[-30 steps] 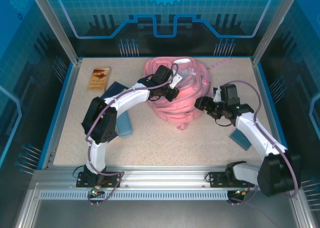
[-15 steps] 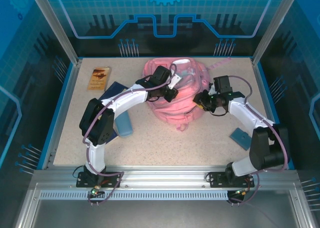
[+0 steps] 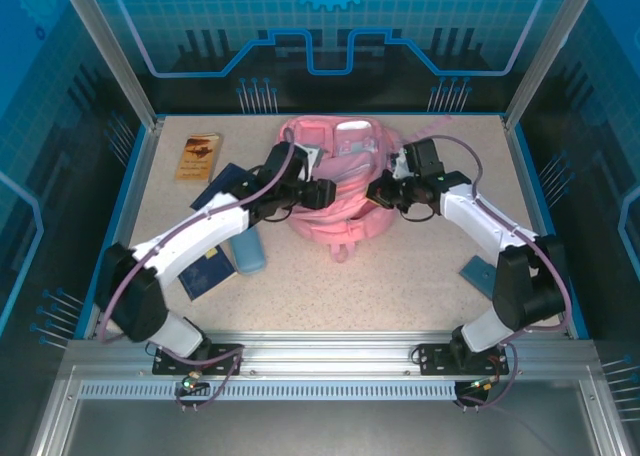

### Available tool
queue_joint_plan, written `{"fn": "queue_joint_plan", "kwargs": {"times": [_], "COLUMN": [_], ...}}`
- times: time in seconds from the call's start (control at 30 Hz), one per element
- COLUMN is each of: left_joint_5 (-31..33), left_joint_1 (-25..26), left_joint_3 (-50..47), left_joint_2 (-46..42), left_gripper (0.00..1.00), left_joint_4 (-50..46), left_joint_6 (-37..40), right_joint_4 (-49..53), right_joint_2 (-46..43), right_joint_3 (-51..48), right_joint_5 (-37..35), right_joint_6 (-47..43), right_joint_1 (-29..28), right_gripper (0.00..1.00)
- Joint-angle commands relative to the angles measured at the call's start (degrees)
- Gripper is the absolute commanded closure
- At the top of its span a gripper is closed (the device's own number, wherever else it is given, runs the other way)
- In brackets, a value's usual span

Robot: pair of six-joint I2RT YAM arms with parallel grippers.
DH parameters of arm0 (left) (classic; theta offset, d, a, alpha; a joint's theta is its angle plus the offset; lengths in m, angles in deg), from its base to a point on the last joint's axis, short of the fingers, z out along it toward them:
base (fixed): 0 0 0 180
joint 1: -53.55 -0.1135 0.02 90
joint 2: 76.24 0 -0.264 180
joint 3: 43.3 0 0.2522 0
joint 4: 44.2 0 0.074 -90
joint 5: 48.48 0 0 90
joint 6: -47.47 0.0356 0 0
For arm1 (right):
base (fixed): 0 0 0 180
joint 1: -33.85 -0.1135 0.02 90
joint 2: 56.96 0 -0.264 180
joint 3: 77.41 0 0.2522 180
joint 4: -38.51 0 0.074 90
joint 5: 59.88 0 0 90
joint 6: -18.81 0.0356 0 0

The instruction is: Pack books, pencil case, and school supplies into a backpack

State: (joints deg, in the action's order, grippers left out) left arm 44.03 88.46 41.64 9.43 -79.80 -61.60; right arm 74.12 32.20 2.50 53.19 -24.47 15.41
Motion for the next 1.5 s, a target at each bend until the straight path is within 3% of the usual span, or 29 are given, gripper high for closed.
{"fn": "queue_joint_plan", "kwargs": {"times": [0.0,0.17,0.37,0.67,0.87,1.07,1.23,1.33,1.47], "left_joint_5": [4.46,4.87,3.43,7.0,11.0,15.04,14.12,10.91,1.77], "left_joint_1": [3.05,5.89,5.95,5.96,5.96,5.35,1.47,-0.19,-0.35], "left_joint_3": [-5.18,-9.25,-6.47,-5.59,-5.53,-8.14,-13.84,-16.33,-16.54], "left_joint_2": [-3.23,-2.79,2.46,5.96,5.59,2.36,-1.98,-3.16,-2.24], "left_gripper": [0.4,0.4,0.5,0.71,0.99,1.0,1.0,1.0,1.0], "left_joint_4": [-3.09,-0.94,-0.58,-1.01,-1.62,-3.46,-2.07,1.11,7.59], "left_joint_6": [-11.06,-15.24,-14.81,-15.05,-14.04,-11.15,-10.22,-8.12,-4.8], "right_joint_4": [-3.93,-4.18,-4.16,-3.76,-1.1,3.65,4.94,5.33,5.03], "right_joint_2": [2.32,4.32,4.7,4.33,2.74,-1.14,-4.86,-6.31,-7.08], "right_joint_3": [4.66,7.78,8.24,7.85,6.93,3.76,-1.76,-3.92,-4.91], "right_joint_5": [3.11,3.47,3.2,3.01,-0.03,-6.98,-8.66,-8.41,-6.09], "right_joint_6": [0.17,0.91,1.44,1.44,0.09,-2.87,-5.5,-6.96,-8.03], "right_joint_1": [-2.38,-5.21,-7.02,-7.4,-6.81,-3.29,3.56,7.29,9.95], "right_gripper": [0.95,0.96,0.96,0.98,0.99,0.99,1.0,1.0,0.95]}}
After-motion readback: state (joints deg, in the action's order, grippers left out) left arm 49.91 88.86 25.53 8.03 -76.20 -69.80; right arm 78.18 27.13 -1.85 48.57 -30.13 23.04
